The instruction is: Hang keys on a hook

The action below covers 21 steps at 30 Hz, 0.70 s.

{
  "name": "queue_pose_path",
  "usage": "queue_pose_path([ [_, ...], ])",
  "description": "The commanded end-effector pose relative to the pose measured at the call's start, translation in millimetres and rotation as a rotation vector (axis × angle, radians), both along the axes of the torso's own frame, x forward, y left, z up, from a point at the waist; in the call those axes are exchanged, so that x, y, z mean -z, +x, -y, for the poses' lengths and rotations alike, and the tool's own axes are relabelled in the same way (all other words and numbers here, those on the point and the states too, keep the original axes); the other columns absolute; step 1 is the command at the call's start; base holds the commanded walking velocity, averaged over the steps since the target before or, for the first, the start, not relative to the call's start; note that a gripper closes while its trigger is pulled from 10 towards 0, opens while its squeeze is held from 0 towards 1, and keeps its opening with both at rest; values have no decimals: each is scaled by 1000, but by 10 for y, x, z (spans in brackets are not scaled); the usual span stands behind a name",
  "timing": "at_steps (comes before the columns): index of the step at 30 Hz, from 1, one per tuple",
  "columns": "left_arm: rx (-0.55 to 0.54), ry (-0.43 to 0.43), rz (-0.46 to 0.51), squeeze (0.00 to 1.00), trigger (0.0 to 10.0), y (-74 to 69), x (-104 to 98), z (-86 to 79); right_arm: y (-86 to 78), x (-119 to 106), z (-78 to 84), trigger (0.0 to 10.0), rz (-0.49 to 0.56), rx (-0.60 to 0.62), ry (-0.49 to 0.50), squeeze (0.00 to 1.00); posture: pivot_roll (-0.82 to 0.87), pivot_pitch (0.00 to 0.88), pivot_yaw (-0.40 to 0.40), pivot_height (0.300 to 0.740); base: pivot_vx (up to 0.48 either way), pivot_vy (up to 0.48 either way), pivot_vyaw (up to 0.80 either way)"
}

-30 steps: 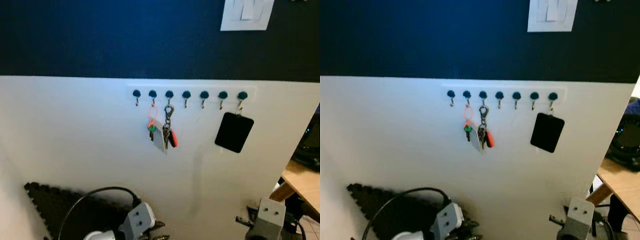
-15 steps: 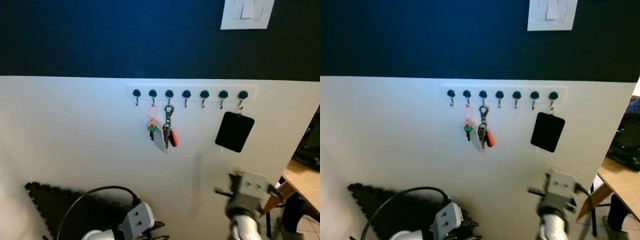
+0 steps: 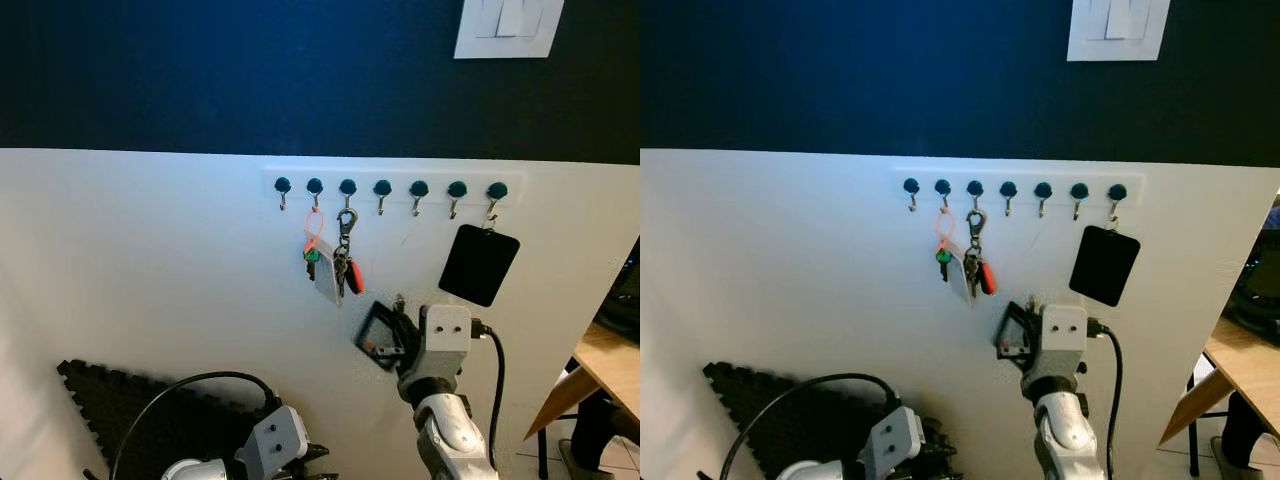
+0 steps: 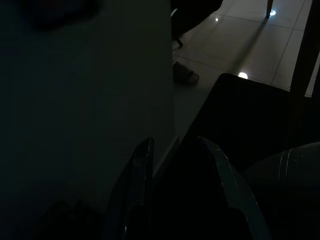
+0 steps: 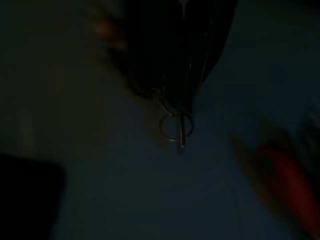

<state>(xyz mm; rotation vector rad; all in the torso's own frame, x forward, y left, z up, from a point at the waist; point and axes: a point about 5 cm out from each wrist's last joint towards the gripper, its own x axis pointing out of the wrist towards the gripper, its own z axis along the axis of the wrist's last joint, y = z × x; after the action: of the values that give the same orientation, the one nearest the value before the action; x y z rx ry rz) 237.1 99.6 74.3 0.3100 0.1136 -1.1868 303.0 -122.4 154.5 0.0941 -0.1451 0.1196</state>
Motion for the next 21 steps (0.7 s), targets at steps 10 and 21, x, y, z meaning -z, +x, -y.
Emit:
queue_pose_path([
  [10, -76, -163, -27, 0, 10000, 93, -178, 48, 41, -355, -110, 10000, 78, -194, -28, 0, 56, 14, 45, 740, 0, 0, 0],
  [21, -220, -593, -6, 0, 10000, 345, -790, 121, -14, -599, -226, 10000, 127, -379, -92, 0, 50, 23, 41, 740, 0, 0, 0],
])
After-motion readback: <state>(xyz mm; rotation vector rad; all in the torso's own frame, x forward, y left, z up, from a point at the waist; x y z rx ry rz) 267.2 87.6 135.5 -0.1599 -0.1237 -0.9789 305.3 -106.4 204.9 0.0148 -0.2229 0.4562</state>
